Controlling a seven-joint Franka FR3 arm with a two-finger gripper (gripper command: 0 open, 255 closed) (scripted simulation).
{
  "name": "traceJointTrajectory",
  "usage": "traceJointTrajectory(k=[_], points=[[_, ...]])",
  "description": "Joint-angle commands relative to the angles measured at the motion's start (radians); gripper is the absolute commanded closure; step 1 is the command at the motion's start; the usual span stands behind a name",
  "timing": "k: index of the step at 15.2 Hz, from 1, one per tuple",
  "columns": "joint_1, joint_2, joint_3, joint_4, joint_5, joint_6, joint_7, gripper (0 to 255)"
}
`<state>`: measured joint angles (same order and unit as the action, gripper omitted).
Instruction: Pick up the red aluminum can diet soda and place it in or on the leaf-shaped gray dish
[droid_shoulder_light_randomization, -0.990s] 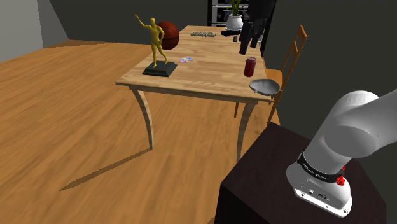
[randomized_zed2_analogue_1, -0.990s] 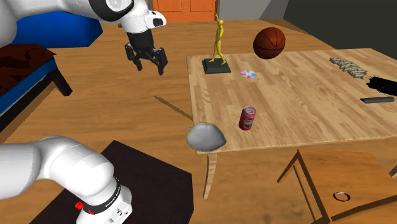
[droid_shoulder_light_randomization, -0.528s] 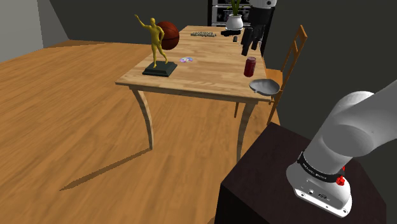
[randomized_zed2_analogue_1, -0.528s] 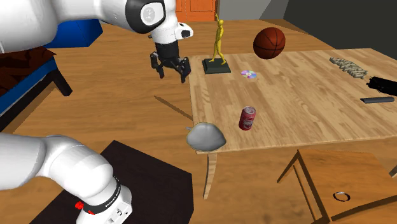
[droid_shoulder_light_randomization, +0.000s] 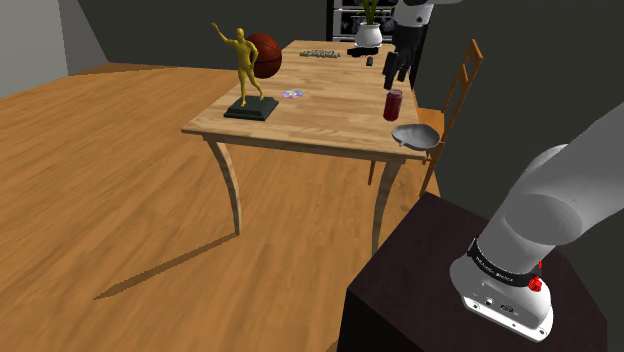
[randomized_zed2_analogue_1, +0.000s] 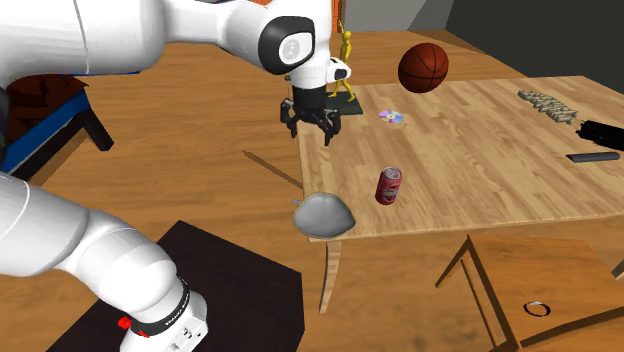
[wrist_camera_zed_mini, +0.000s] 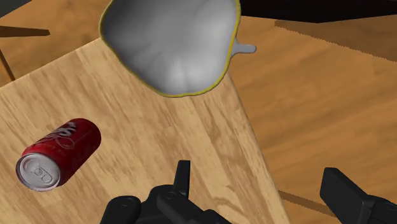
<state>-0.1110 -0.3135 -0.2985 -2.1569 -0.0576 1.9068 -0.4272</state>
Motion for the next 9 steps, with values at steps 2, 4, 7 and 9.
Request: traceJointTrajectory(k=[2,4,7,9], points=[[-0.014,0.093,-0.046,0.059,0.014,0.024,-0.062,0],[-0.024,0.158,-0.075,0.102,0.030,0.038,-0.104,0],[-0.043,0.260,-0.113,0.174,0.064,0.054,-0.169,0],[-0.060,0.332,-0.133,0.228,0.092,0.059,-0.213,0]])
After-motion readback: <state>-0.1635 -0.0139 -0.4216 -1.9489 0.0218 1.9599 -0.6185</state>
